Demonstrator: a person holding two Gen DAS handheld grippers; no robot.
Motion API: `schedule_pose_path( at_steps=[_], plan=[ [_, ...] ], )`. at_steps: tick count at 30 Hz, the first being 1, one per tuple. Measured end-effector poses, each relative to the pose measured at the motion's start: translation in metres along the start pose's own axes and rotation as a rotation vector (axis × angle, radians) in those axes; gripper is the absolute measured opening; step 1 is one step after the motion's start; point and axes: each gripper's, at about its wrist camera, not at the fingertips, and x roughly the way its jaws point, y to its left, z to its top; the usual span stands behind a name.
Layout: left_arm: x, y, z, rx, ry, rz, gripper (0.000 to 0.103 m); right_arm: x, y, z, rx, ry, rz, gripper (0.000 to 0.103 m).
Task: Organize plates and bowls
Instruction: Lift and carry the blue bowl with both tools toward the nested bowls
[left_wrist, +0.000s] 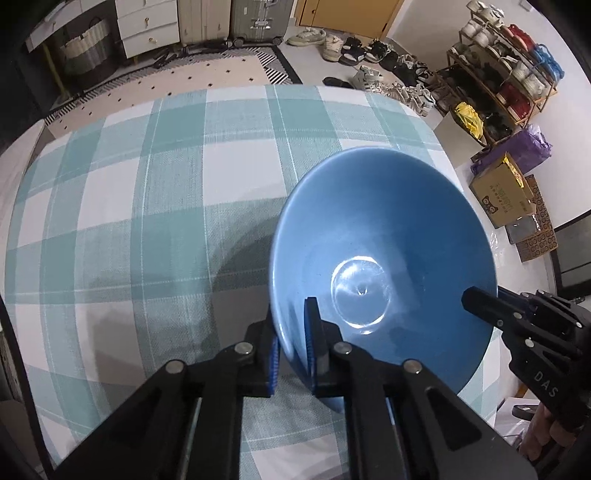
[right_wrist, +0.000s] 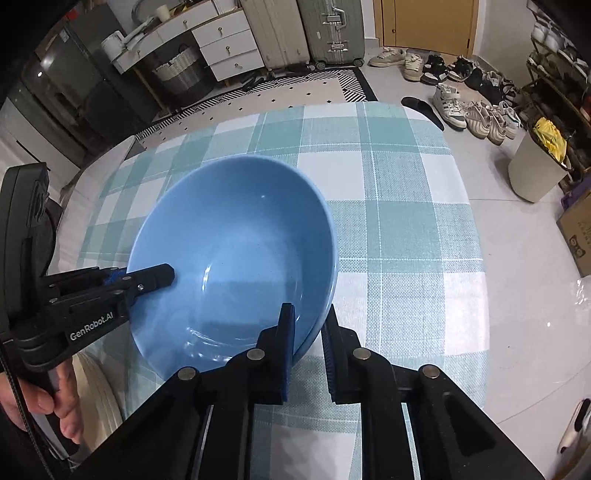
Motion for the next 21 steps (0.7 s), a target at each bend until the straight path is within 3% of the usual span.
schedule_pose_path(
  at_steps=[5, 21],
  plan=[
    [0.005, -0.002, 0.0, 0.0, 0.01, 0.009, 0.01, 0.001, 0.003, 0.0, -0.011, 0.011, -0.029, 0.014],
    [-0.013, -0.008, -0.011, 0.032, 0.004, 0.022, 0.01, -0.01, 0.003, -0.003, 0.026, 0.002, 0.016, 0.014]
  ],
)
